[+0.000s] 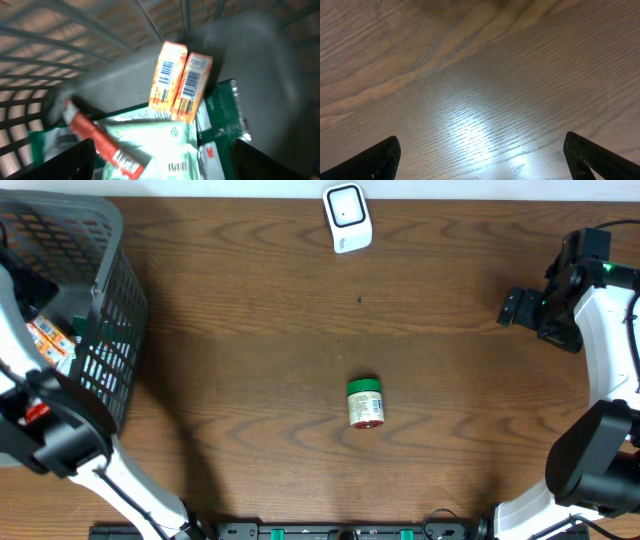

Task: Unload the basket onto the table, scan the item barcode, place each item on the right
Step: 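Reach the left gripper into the basket and grasp two orange boxes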

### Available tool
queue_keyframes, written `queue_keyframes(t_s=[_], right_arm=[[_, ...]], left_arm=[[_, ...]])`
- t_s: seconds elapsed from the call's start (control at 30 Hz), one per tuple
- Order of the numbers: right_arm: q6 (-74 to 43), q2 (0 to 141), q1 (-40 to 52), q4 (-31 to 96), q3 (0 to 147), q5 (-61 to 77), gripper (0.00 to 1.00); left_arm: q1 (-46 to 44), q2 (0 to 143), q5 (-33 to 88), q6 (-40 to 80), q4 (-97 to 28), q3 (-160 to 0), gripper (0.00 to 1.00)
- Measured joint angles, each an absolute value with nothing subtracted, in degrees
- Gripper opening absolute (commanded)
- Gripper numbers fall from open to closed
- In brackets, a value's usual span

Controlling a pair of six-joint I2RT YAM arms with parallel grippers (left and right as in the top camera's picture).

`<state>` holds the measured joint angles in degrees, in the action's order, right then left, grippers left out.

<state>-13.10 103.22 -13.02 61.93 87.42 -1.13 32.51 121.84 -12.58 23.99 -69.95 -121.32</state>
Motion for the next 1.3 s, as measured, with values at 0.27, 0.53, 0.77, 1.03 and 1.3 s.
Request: queue_keyframes(t_s=[0.27, 0.53, 0.77, 1.03, 1.3], right_arm=[[-13.1, 103.22, -13.02, 61.93, 87.42, -1.13, 0.99], [-13.1, 103.24, -13.04, 61.91, 87.42, -1.13, 0.99], [-13.13, 103.24, -13.02, 61.91, 87.42, -1.13, 0.99], [-13.1, 103.22, -13.04, 61.91, 87.42, -1.13, 0.99], [-13.1, 103.22, -13.02, 61.91, 87.42, -1.13, 0.99]], left_arm=[[32.97, 129.21, -12.29, 21.54, -65.67, -121.3, 0.86], [33.1, 130.15, -12.32, 19.03, -62.48, -121.32, 0.86], [33.74, 130.15, -12.32, 18.96, -60.05, -119.04, 0.86], [34.04, 130.15, -12.34, 18.94, -56.64, -113.93, 0.72], [34.06, 130.17, -12.21, 17.91, -55.53, -112.01, 0.19]])
